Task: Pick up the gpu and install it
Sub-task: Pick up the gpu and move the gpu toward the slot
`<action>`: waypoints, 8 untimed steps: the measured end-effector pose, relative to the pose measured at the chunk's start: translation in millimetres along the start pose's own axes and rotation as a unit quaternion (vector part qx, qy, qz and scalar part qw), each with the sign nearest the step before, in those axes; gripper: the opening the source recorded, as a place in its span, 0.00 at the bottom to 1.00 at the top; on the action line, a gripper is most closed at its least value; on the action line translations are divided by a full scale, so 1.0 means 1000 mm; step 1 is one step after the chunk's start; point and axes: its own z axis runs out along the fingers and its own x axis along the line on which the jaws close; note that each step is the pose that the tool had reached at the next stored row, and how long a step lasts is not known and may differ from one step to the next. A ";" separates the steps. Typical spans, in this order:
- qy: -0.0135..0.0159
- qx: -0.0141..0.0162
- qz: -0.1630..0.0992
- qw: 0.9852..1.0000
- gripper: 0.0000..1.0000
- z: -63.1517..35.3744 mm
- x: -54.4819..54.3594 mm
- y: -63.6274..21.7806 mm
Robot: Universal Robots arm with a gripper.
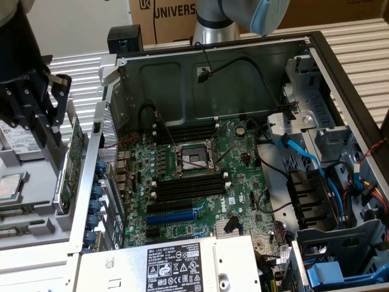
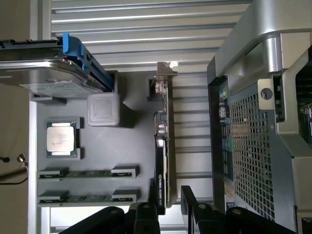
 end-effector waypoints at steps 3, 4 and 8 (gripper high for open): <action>0.000 0.000 0.000 1.000 0.33 0.0054 0.000 -0.0004; 0.000 0.000 0.000 1.000 0.33 0.0072 0.000 -0.0006; 0.000 0.000 0.001 1.000 0.33 0.0144 0.000 -0.0013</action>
